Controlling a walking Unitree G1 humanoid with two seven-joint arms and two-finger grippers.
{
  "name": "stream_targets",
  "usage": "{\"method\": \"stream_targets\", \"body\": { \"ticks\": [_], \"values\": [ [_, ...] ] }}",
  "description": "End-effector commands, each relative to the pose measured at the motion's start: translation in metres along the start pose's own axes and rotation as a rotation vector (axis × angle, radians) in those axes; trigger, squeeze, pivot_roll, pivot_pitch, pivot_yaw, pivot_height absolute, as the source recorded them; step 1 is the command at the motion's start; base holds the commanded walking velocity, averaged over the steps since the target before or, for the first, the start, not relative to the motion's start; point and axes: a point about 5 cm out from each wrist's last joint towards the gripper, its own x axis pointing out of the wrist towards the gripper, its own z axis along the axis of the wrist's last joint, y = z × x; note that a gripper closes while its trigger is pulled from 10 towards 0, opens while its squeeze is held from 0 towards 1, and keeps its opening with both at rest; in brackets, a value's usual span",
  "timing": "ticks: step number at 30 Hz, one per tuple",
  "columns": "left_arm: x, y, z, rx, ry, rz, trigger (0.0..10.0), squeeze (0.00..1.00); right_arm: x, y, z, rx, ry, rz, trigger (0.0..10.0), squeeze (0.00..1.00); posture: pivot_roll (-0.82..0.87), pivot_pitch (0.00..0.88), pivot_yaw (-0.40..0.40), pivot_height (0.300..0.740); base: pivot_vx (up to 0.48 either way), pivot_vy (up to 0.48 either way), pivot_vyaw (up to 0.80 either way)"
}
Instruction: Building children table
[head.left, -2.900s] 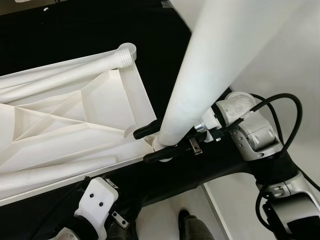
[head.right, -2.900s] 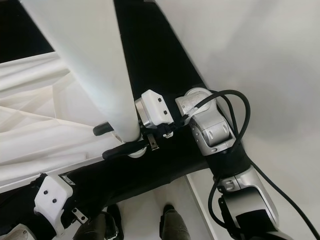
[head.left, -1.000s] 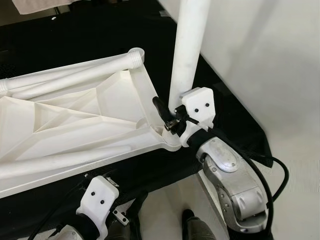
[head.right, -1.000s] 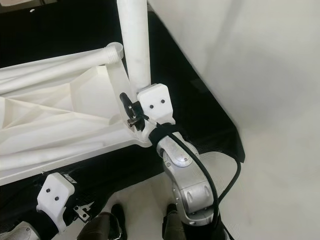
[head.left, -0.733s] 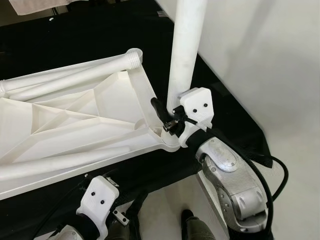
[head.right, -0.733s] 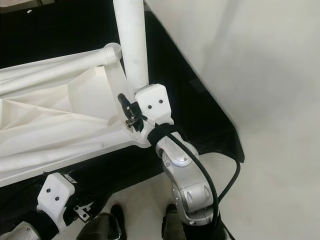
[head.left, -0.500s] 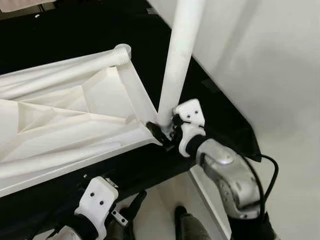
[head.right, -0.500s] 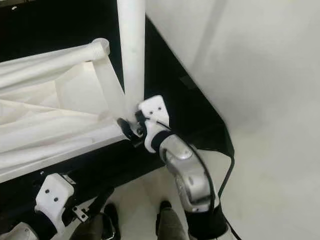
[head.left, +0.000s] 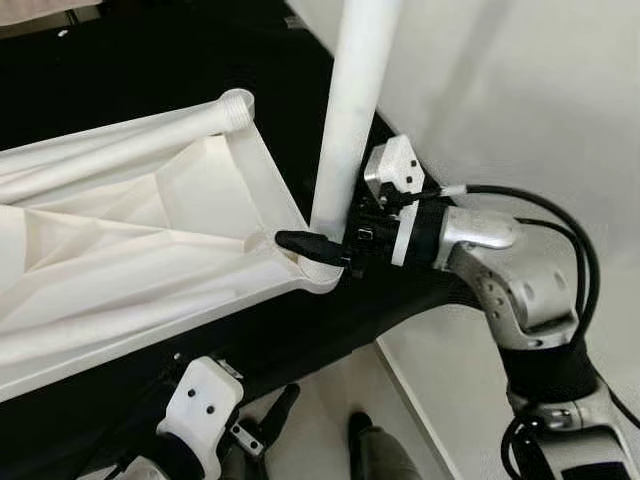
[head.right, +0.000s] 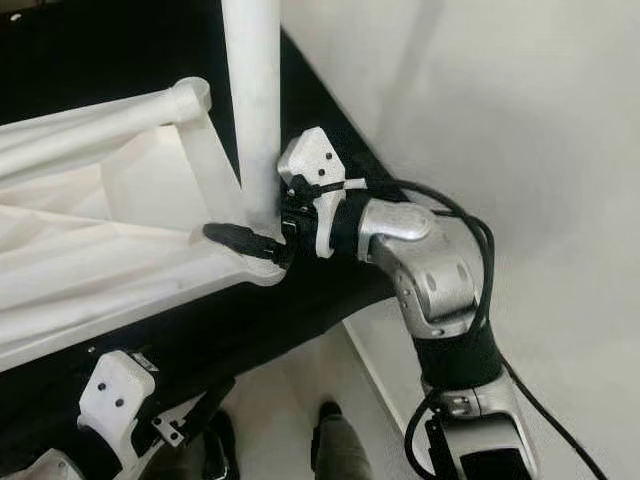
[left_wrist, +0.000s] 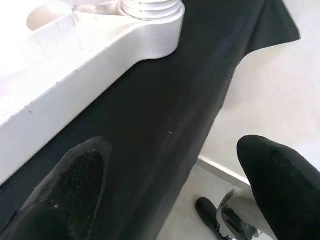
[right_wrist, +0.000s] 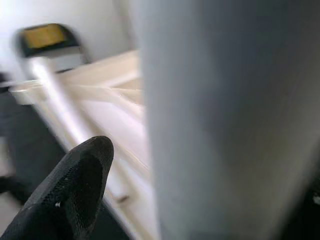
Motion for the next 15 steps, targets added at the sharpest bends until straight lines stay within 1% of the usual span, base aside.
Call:
{"method": "stream_targets", "body": {
  "ticks": [1, 2, 3, 5, 11, 14, 15],
  "values": [
    [-0.001, -0.004, -0.002, -0.010, 0.016, -0.004, 10.0, 0.00, 0.000, -0.004, -0.002, -0.028, 0.015, 0.037, 2.8, 0.00, -0.20, 0.316, -0.066, 0.740, 0.000, 0.000, 0.00],
    [-0.002, -0.004, -0.002, -0.011, 0.015, -0.004, 10.0, 0.00, 0.001, -0.007, -0.004, -0.044, 0.026, 0.044, 2.8, 0.00, -0.19, 0.317, -0.068, 0.740, 0.000, 0.000, 0.00],
    [-0.002, -0.005, -0.001, -0.012, 0.014, -0.004, 10.0, 0.00, 0.002, -0.008, -0.005, -0.047, 0.033, 0.072, 0.0, 0.00, -0.19, 0.317, -0.066, 0.740, 0.000, 0.000, 0.00],
    [-0.002, -0.005, -0.001, -0.014, 0.012, -0.004, 10.0, 0.00, 0.002, -0.007, -0.007, -0.042, 0.035, 0.109, 0.0, 0.00, -0.19, 0.321, -0.067, 0.740, 0.000, 0.000, 0.00],
    [-0.002, -0.005, 0.000, -0.018, 0.009, -0.002, 10.0, 0.00, 0.000, -0.011, -0.012, -0.038, 0.047, 0.148, 0.0, 0.00, -0.21, 0.325, -0.065, 0.740, 0.000, 0.000, 0.00],
    [-0.002, -0.005, 0.000, -0.019, 0.008, -0.001, 10.0, 0.00, -0.002, -0.010, -0.014, -0.040, 0.052, 0.150, 0.0, 0.00, -0.21, 0.325, -0.065, 0.740, 0.000, 0.000, 0.00],
    [-0.002, -0.005, 0.000, -0.020, 0.008, -0.001, 10.0, 0.00, -0.003, -0.009, -0.016, -0.031, 0.055, 0.133, 0.0, 0.00, -0.21, 0.326, -0.070, 0.740, 0.000, 0.000, 0.00]
  ]
}}
